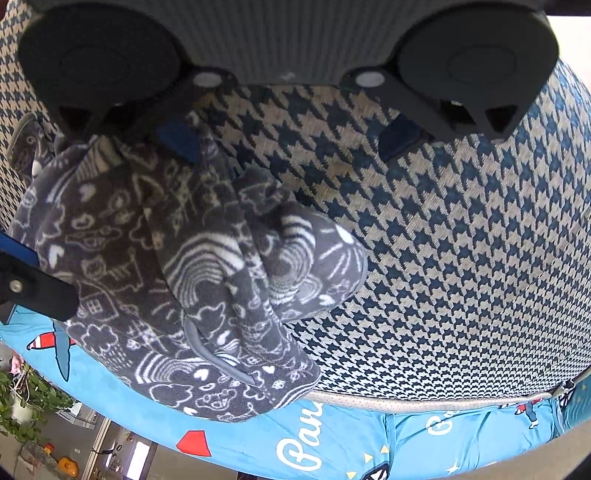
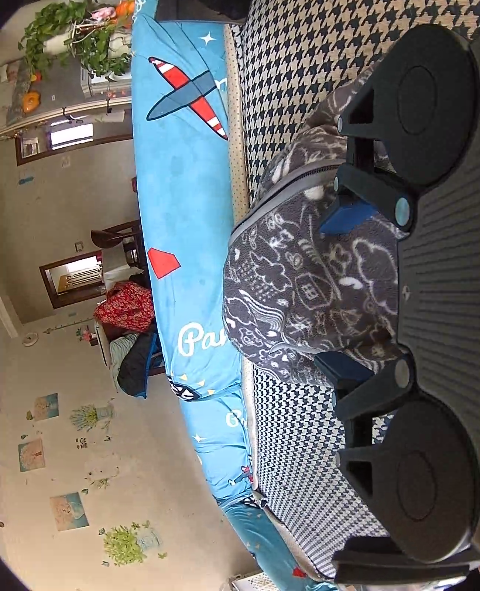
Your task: Fold clothes
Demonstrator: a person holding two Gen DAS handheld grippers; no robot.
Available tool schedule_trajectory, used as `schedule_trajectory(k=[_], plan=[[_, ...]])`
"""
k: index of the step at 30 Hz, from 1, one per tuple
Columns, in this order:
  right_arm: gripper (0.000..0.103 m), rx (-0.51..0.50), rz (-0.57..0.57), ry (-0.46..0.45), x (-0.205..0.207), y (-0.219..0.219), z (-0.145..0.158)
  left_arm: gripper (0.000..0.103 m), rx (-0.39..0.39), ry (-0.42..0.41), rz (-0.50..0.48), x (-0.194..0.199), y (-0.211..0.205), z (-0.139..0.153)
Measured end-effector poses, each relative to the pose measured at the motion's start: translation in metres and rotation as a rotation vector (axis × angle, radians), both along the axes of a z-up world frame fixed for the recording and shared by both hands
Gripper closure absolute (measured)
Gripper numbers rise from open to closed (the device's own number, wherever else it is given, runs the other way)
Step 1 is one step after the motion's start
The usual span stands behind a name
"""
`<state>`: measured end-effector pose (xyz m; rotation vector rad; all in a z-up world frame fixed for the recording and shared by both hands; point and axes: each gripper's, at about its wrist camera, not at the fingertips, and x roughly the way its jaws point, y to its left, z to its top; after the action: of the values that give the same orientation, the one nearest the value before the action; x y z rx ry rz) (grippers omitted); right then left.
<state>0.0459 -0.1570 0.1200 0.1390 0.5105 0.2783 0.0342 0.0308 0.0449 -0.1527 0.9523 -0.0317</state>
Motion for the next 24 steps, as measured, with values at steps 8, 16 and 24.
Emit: schedule_trajectory(k=[8,16,24], plan=[[0.024,-0.179,-0.033,0.112,0.027,0.026,-0.034,0.0,0.06,0.035,-0.039,-0.01,-0.001,-0.01],[0.071,-0.157,0.0,0.111,0.023,0.026,-0.04,0.0,0.146,-0.003,-0.11,-0.031,-0.012,-0.012],[0.097,-0.004,0.049,0.086,0.007,0.003,-0.021,0.0,0.111,0.007,-0.051,-0.038,0.012,-0.01]])
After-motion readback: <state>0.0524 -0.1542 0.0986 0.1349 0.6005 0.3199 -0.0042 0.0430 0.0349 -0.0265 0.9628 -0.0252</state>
